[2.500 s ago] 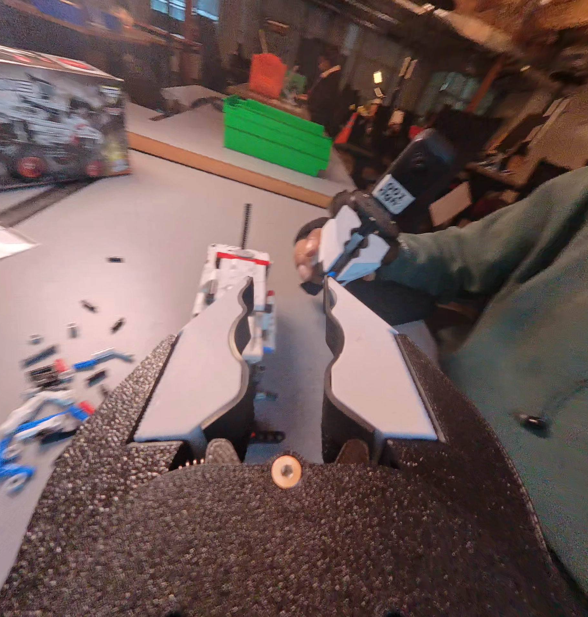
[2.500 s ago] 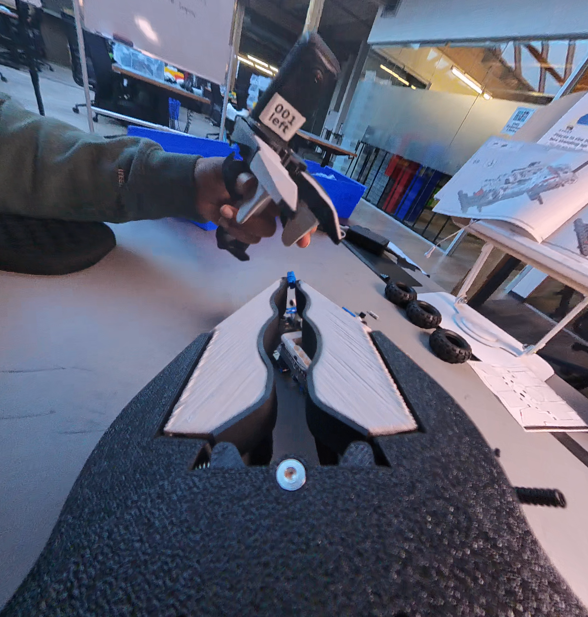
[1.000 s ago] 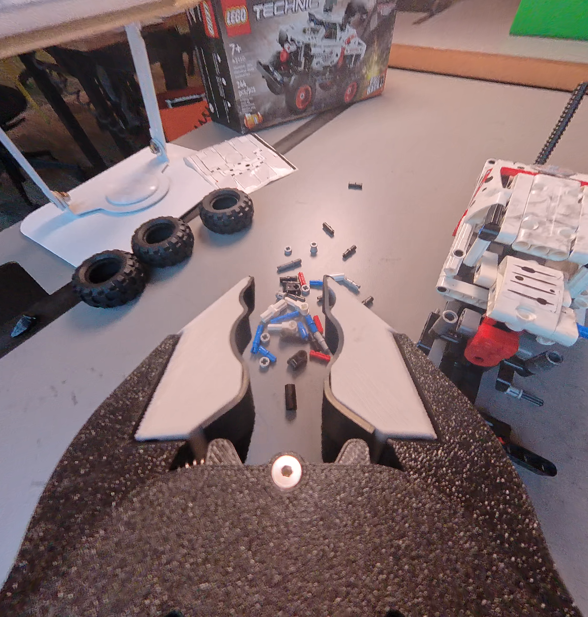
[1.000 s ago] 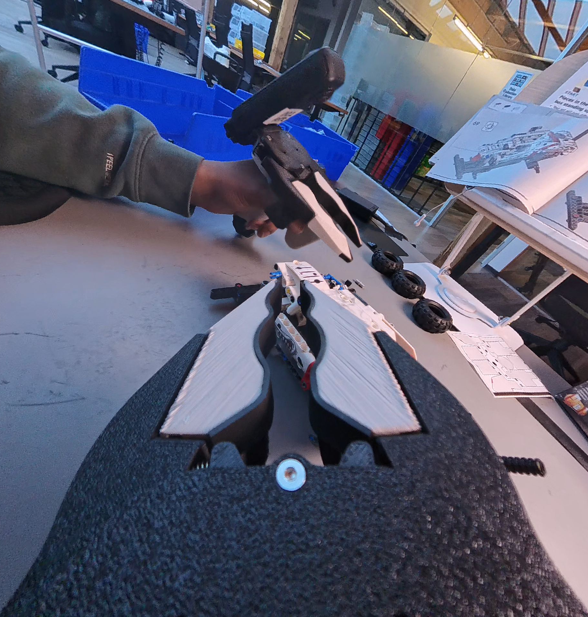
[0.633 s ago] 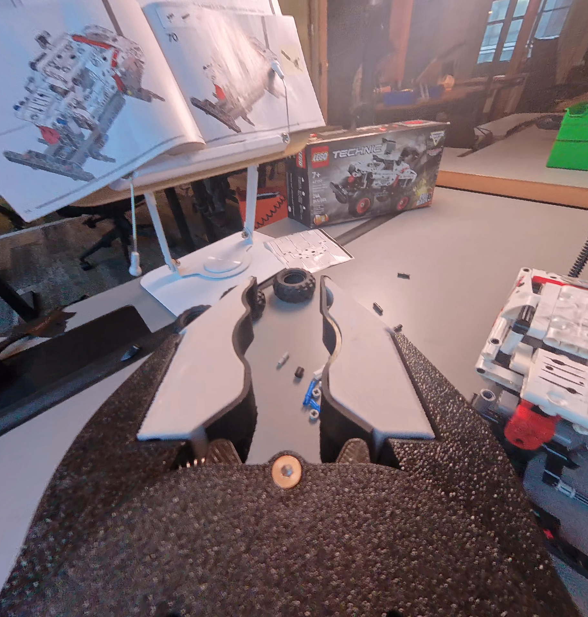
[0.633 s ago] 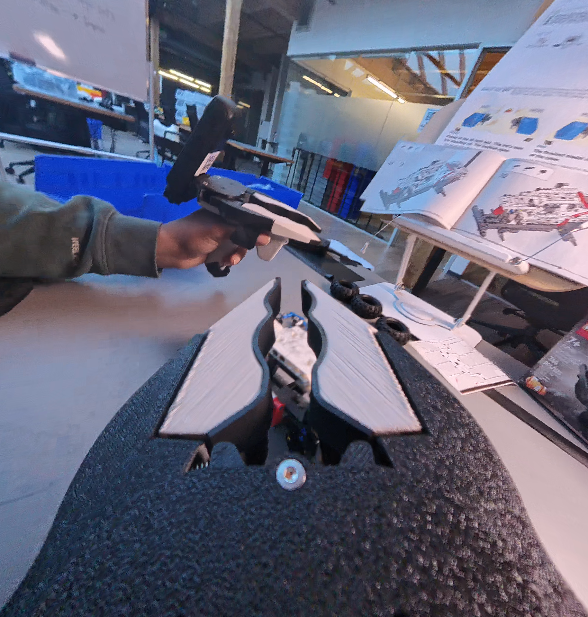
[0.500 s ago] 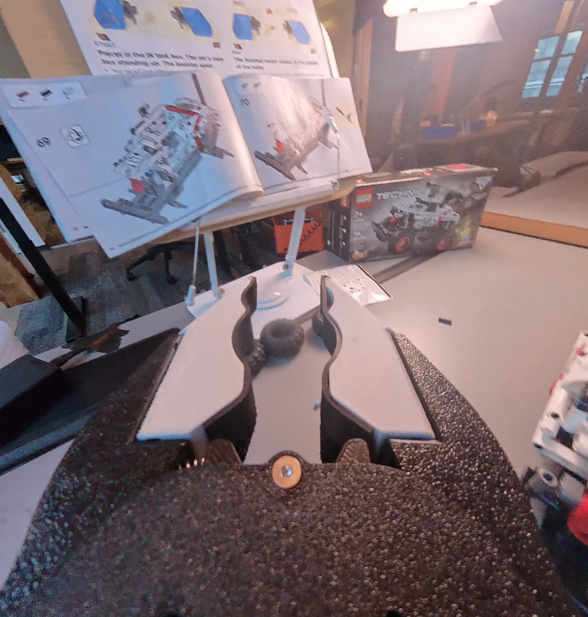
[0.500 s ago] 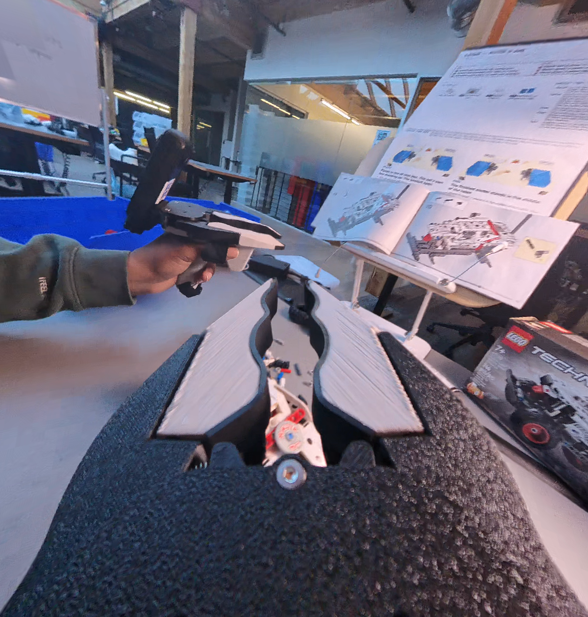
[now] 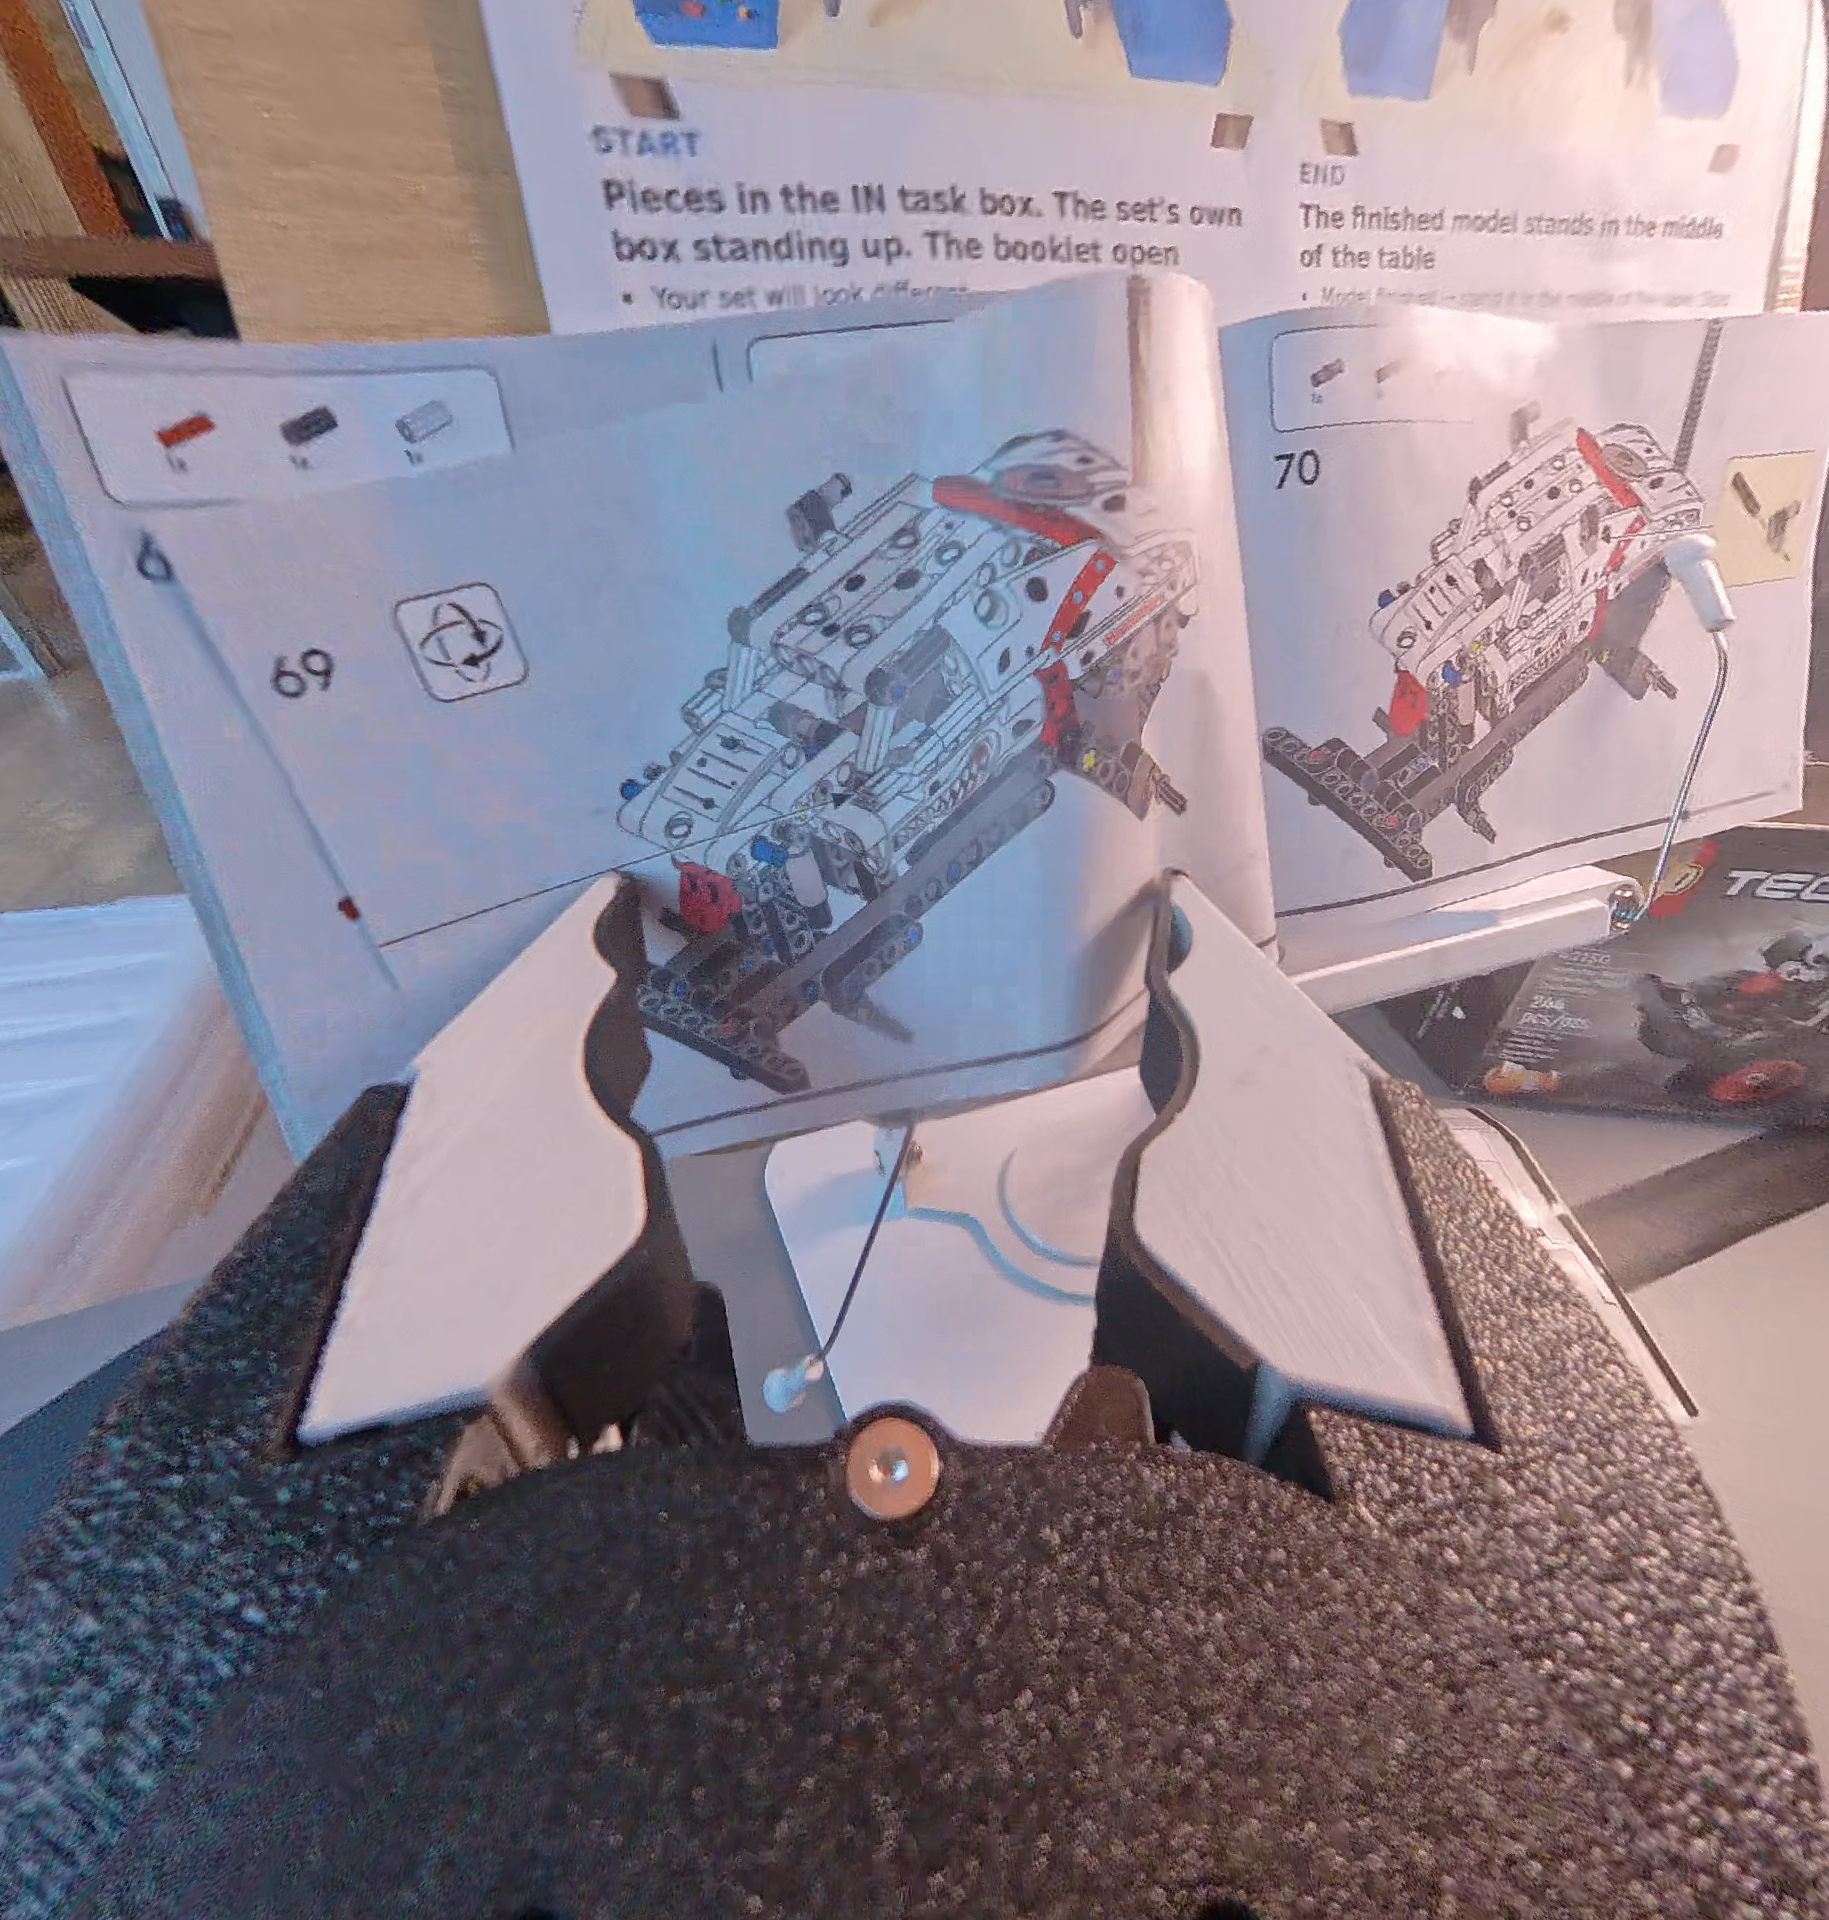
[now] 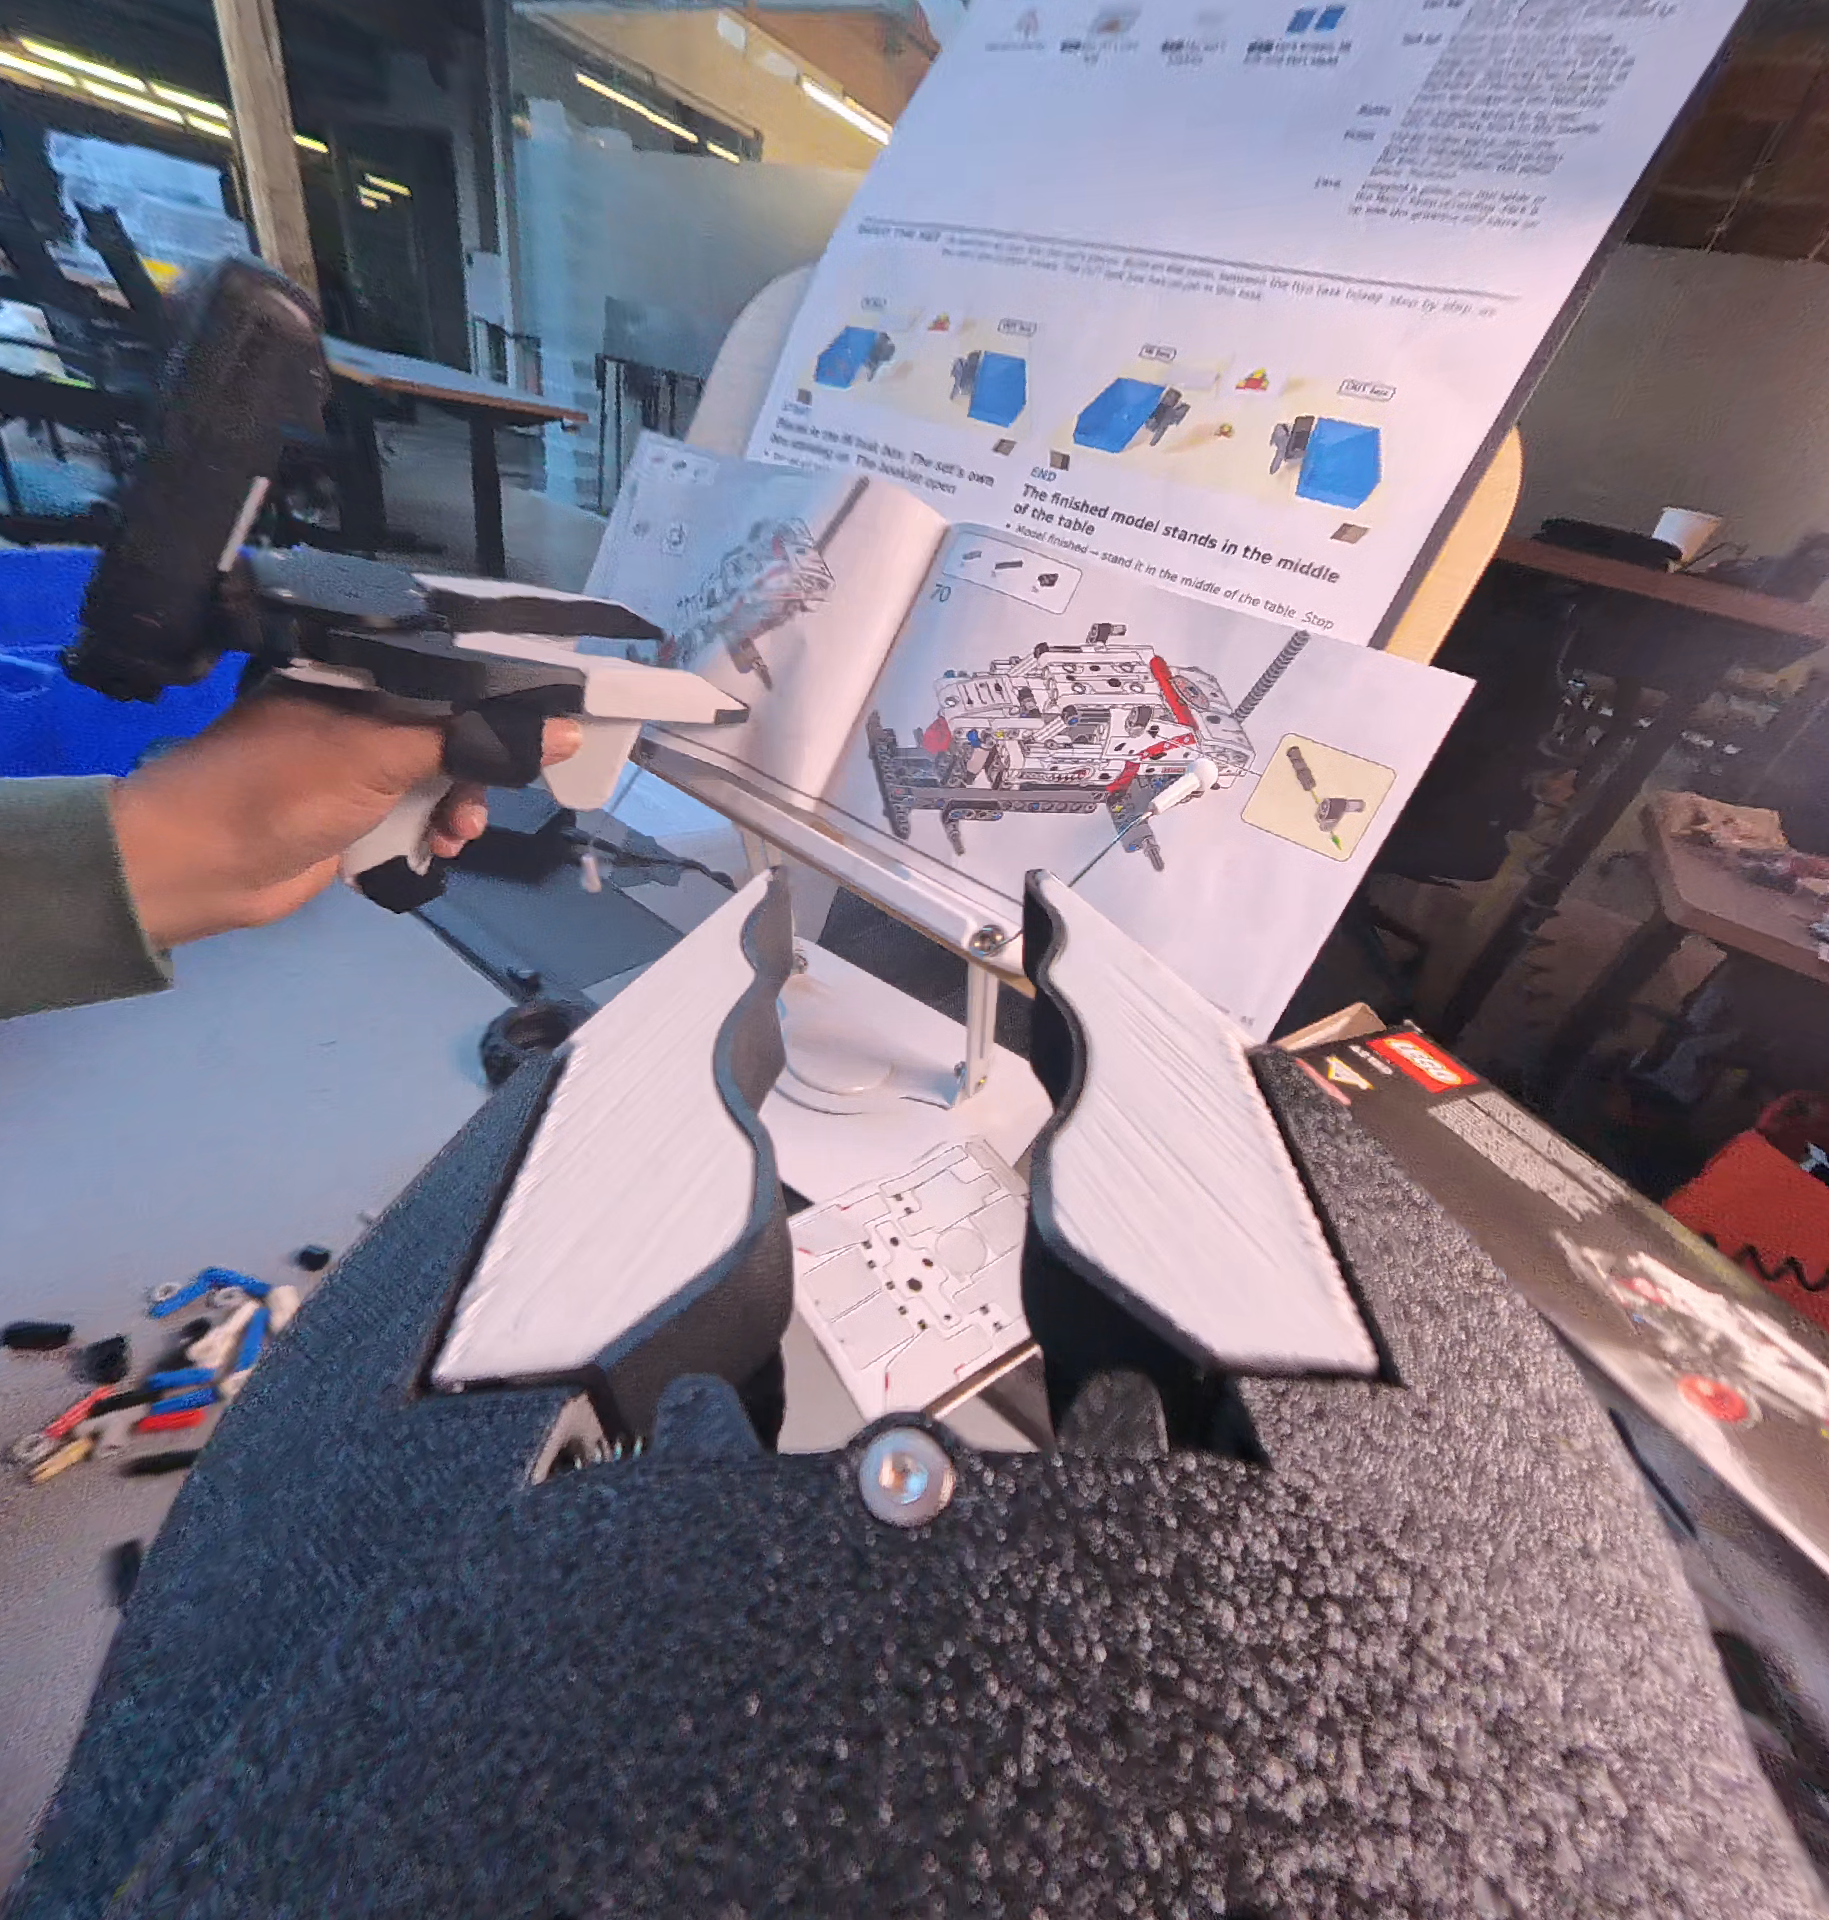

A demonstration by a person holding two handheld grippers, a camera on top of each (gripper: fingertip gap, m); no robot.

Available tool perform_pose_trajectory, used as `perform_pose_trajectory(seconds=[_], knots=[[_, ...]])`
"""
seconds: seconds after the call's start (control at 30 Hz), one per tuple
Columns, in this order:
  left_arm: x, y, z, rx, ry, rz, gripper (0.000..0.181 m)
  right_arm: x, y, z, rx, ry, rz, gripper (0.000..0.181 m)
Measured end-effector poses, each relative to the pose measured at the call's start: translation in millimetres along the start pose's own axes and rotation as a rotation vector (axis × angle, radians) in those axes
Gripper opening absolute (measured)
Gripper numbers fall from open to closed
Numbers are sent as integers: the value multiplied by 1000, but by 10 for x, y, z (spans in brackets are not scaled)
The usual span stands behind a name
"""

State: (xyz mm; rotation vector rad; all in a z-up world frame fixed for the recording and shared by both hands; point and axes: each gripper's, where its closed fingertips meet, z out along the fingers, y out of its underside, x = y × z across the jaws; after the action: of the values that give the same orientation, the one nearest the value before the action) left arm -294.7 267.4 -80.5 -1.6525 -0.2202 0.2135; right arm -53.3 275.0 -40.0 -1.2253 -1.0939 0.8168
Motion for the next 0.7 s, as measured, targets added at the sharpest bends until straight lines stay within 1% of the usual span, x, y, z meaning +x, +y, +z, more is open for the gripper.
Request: perform_pose_trajectory(seconds=[0.03,0.13,0.23,0.3,0.37,0.43,0.53,0.57,0.63,0.67,0.7], knots=[[36,-28,11,17,-10,23,88,77,35,160,-18,0,-11,44],[217,-114,8,62,-4,86,48,227,133,578,-45,0,-11,43],[411,-193,21,96,24,137,31,273,227,868,-46,15,18,43],[588,-243,15,116,69,150,29,265,292,978,-46,32,27,43],[862,-326,-30,164,164,138,29,262,357,1048,-55,53,-3,43],[1160,-348,-56,170,263,127,32,305,445,1084,-86,83,-20,43],[1543,-293,-38,132,384,133,44,407,503,1030,-101,134,18,34],[1631,-270,-24,119,412,136,45,438,530,999,-117,153,20,31],[1765,-222,11,92,459,143,49,476,587,928,-153,187,8,34],[1803,-197,30,76,475,142,51,511,634,882,-184,215,9,43],[1828,-189,43,72,485,141,51,561,722,830,-238,246,25,45]])
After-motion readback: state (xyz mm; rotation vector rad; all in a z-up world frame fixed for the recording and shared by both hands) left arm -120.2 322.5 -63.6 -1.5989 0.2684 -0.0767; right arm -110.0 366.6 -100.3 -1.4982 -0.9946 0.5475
